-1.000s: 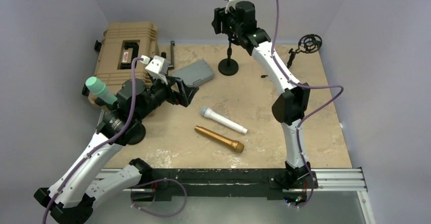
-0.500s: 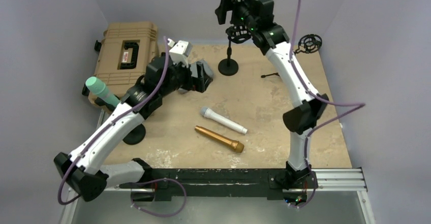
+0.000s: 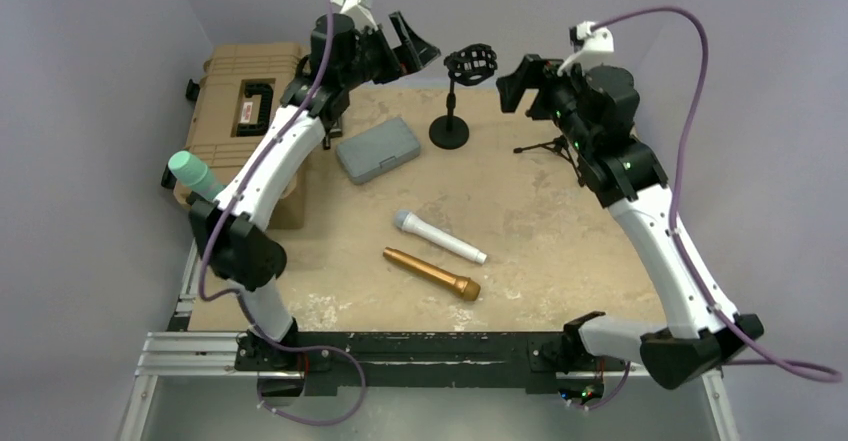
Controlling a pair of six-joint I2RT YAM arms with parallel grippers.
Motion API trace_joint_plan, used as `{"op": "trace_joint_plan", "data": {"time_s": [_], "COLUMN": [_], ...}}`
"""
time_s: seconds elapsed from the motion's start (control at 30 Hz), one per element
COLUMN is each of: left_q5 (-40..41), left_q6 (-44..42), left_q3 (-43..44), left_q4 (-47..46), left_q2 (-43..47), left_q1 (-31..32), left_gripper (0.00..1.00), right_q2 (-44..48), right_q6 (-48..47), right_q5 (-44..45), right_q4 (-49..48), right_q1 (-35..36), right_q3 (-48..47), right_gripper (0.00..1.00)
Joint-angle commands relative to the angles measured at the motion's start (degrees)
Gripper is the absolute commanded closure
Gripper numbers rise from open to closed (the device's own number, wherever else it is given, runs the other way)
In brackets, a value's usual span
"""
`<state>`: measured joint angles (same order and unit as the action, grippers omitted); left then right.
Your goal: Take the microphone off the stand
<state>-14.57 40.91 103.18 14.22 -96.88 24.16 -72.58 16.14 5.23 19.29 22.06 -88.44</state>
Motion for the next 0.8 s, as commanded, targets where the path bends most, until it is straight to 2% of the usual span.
{"op": "trace_joint_plan", "data": {"time_s": [0.0, 0.23, 0.37, 0.5, 0.77], "left_q5": [-5.56, -4.71, -4.76, -4.43, -9.43], "left_q6": [6.36, 14.75, 19.18, 22.39, 26.57], "left_q3": [11.41, 23.60, 25.61, 27.71, 34.15], "left_q4": [-2.59, -6.76, -11.10, -12.37, -15.64], "left_q2": [-11.80, -26.23, -30.52, -33.99, -41.24], "left_q1": [-1.68, -3.99, -4.12, -4.21, -4.15], "left_gripper": [0.01, 0.04, 0.04, 0.04, 0.04], "right_q2": [8.84, 18.58, 22.73, 24.43, 26.00], "right_q6": [4.58, 4.81, 4.04, 3.27, 1.90], "right_q5": [0.19, 0.50, 2.26, 2.17, 1.54], "right_q4": [-2.56, -0.37, -0.11, 0.50, -0.20], "right_q1": [0.03, 0.00, 0.01, 0.04, 0.06], "right_q3": [8.03, 15.04, 18.00, 18.38, 18.40], "right_gripper": [0.09, 0.10, 0.10, 0.10, 0.10]}}
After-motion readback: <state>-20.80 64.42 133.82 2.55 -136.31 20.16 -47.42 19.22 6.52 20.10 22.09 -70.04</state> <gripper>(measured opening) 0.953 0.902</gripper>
